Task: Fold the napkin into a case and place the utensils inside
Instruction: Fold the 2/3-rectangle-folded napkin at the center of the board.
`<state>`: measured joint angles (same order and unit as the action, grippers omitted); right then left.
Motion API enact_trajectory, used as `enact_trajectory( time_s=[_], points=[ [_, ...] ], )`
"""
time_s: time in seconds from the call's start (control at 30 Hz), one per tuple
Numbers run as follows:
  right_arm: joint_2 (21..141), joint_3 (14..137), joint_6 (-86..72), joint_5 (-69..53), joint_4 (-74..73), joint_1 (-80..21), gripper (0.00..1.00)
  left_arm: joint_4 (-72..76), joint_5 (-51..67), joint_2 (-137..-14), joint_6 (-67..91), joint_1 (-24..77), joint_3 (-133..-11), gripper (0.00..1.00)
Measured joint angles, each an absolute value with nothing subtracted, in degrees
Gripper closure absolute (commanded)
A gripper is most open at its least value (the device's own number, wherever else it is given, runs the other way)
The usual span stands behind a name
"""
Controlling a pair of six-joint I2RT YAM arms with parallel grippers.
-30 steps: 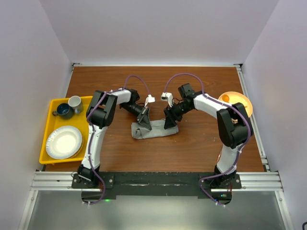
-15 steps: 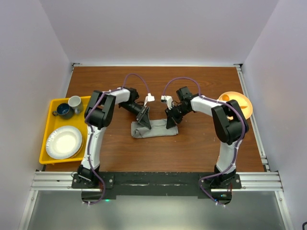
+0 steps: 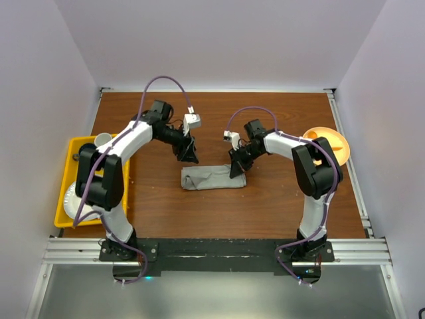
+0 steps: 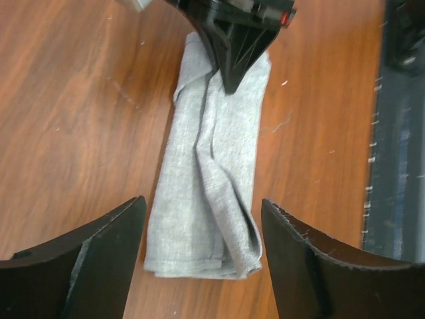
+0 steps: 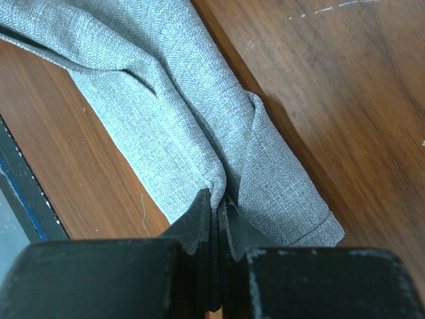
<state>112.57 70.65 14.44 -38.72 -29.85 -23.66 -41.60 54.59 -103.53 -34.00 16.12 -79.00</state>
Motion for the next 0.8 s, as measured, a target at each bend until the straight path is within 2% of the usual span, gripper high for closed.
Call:
enact_trajectory(
  time_s=[0.37,0.47,0.57,0.6,0.67,0.7,0.8],
  points=[
    [113.1,71.3,13.3,-39.0,-30.1,-23.6,1.00,-31.1,38.6,-98.8,-38.9,26.0,-63.2,0.33],
    [113.1,71.2,13.3,-39.0,-30.1,-23.6,1.00,-29.9,36.4,-98.8,-39.8,28.3,-61.8,0.43],
    [113.1,71.1,13.3,-39.0,-30.1,-23.6,1.00,-28.9,35.1,-99.2,-40.2,28.6,-61.6,0.63],
    [113.1,71.1,13.3,-39.1,-30.0,-23.6,1.00,-28.7,34.8,-99.5,-40.2,28.5,-61.6,0.74],
    [113.0,70.8,13.3,-39.1,-29.8,-23.6,1.00,-28.6,34.5,-99.7,-40.3,28.5,-61.5,0.84],
    [112.8,70.7,13.3,-39.1,-29.7,-23.6,1.00,-28.6,34.6,-99.7,-40.6,28.5,-61.3,0.92],
    [112.2,69.8,13.5,-39.2,-29.1,-23.6,1.00,-29.1,36.0,-99.7,-41.4,28.5,-60.7,1.00]
  ],
)
